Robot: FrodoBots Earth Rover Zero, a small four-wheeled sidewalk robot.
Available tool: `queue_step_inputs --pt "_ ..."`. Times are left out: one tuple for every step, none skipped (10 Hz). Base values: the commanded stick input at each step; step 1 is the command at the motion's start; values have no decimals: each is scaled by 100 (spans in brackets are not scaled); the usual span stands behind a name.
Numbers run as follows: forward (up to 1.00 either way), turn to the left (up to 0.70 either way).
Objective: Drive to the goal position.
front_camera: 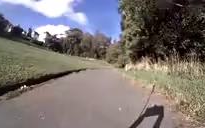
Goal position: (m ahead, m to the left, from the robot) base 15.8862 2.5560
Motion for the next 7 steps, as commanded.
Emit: queue_step_inputs --pt "70 0" --pt "70 0" --pt "70 0" --pt "70 0" --pt "70 0" --pt "70 0" --pt "70 0"
